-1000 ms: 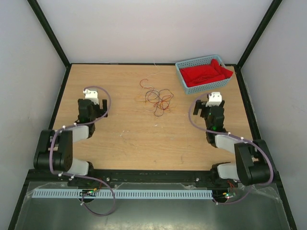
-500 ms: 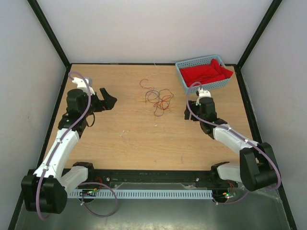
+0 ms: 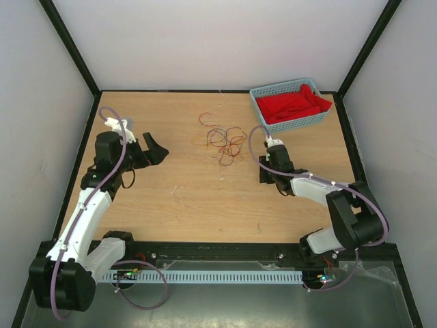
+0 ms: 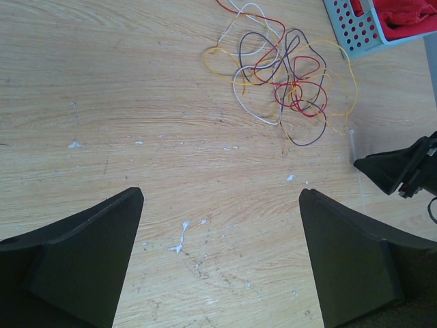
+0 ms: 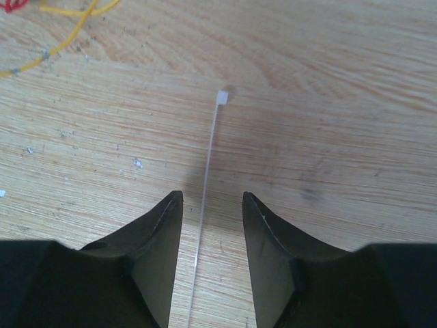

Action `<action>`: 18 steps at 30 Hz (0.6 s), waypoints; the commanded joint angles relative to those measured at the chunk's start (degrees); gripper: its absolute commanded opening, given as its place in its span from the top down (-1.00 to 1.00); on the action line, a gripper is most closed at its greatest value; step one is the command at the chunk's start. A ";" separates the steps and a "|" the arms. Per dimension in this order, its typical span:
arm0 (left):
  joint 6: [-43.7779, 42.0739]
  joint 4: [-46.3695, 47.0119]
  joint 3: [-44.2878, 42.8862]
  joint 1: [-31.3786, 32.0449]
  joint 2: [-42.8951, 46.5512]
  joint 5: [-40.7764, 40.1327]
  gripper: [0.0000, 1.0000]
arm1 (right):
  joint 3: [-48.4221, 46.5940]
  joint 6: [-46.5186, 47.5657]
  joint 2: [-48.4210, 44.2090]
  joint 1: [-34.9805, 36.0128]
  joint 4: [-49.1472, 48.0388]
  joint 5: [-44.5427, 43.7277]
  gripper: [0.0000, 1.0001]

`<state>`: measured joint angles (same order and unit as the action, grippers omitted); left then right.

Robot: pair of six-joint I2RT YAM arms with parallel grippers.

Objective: Zip-tie the wires
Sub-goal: Pick up the ribbon at the center of the board.

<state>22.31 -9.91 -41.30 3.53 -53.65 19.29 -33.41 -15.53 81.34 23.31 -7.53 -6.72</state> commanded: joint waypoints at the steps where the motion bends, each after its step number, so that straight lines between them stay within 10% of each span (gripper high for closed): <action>1: 0.59 -1.03 -0.10 -0.02 1.00 0.27 -0.98 | -2.52 0.49 2.38 2.28 0.76 -3.17 0.01; 14: 0.03 -3.17 -1.12 -0.02 2.88 -0.99 -0.98 | -6.64 0.33 9.51 3.23 3.06 -3.01 0.98; 18: 0.38 -3.86 -2.01 -0.09 3.43 -1.17 -0.98 | -8.77 2.22 6.28 3.26 6.18 -4.92 1.00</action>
<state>22.55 -12.73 -41.30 3.53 -51.40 18.81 -39.86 -14.96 89.45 26.33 -6.37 -9.82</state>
